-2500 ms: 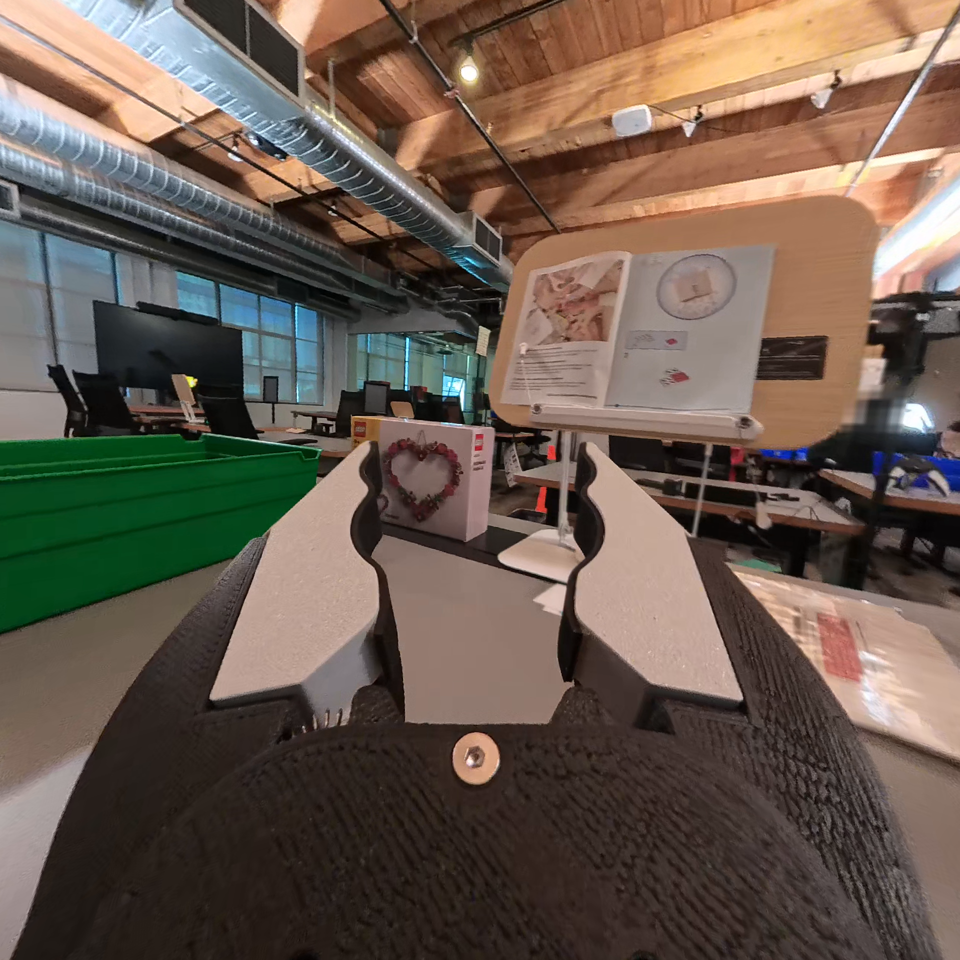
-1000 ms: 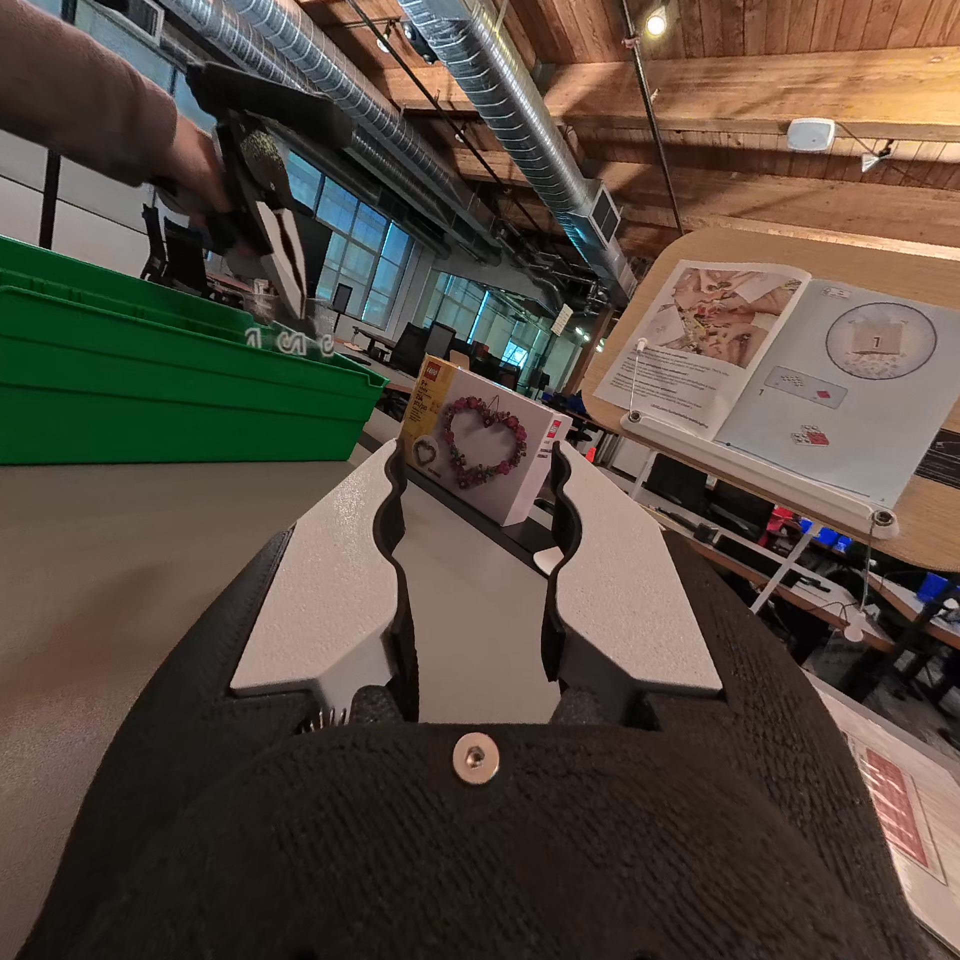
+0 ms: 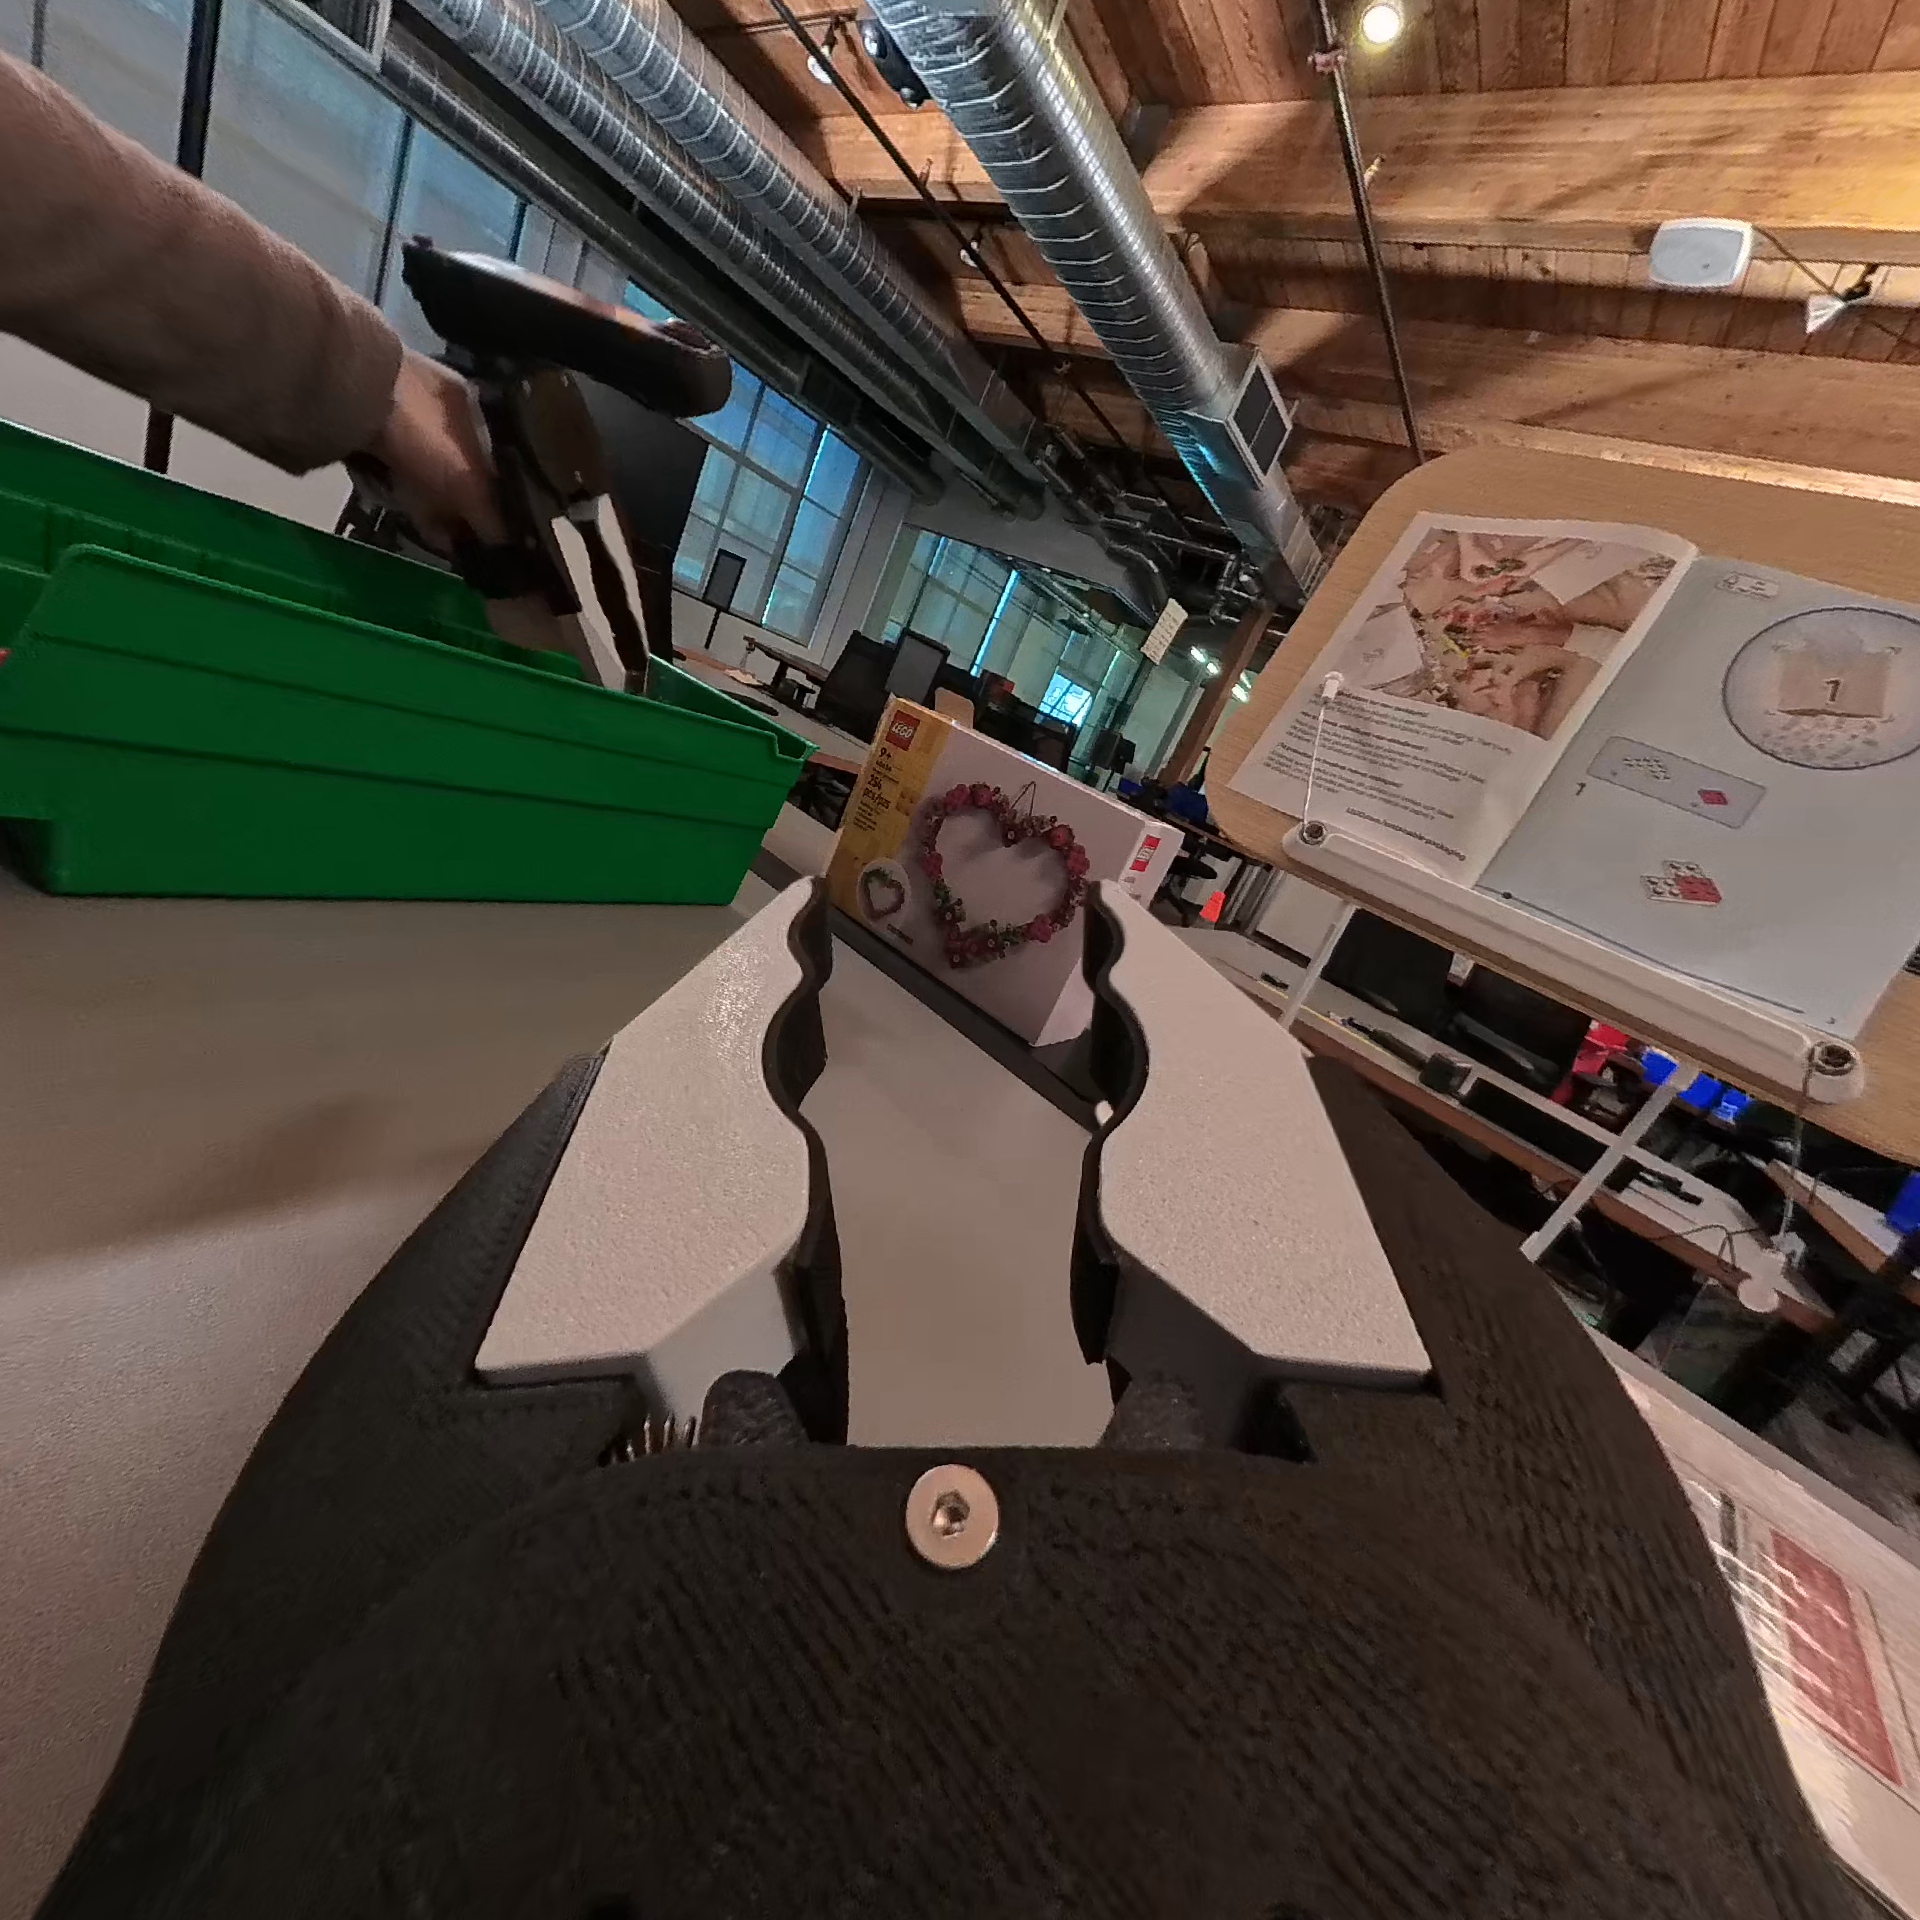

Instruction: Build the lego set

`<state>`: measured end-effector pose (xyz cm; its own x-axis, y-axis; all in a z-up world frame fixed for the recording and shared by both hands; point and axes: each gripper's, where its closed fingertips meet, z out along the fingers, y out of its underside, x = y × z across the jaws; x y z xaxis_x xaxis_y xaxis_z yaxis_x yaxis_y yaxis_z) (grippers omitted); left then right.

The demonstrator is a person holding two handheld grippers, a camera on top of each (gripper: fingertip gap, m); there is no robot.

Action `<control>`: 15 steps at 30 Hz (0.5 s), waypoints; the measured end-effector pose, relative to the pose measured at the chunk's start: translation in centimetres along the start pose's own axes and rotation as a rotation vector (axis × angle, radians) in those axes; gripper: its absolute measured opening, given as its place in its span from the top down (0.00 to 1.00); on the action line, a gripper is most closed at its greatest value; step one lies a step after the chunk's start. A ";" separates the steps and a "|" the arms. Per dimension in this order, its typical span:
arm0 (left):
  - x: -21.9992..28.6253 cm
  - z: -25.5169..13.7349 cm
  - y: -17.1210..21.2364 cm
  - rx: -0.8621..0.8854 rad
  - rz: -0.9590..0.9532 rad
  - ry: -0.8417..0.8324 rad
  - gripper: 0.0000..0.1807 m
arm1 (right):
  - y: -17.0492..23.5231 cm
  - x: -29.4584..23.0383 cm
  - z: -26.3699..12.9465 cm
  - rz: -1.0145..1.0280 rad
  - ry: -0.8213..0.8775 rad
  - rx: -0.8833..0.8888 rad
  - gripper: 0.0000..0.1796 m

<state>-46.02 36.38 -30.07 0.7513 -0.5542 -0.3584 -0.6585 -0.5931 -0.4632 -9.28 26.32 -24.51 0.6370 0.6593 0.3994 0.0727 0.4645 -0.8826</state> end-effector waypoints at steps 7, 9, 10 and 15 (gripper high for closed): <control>-1.2 -2.7 0.7 -0.063 0.005 -0.107 0.79 | 0.0 -0.3 0.0 -0.007 -0.011 -0.001 0.74; -1.7 -3.6 1.0 -0.081 -0.029 -0.146 0.79 | 0.0 -0.3 0.0 -0.013 -0.012 -0.002 0.74; -2.0 -4.1 1.2 -0.094 -0.053 -0.171 0.79 | 0.0 -0.3 0.0 -0.014 -0.012 -0.003 0.74; -1.9 -7.3 0.2 -0.029 -0.071 -0.244 0.79 | 0.1 -0.1 0.0 -0.008 -0.004 -0.006 0.74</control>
<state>-47.93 33.02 -23.57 0.7817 -0.3553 -0.5125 -0.6021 -0.6442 -0.4717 -9.39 26.30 -24.65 0.6331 0.6579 0.4078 0.0828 0.4663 -0.8807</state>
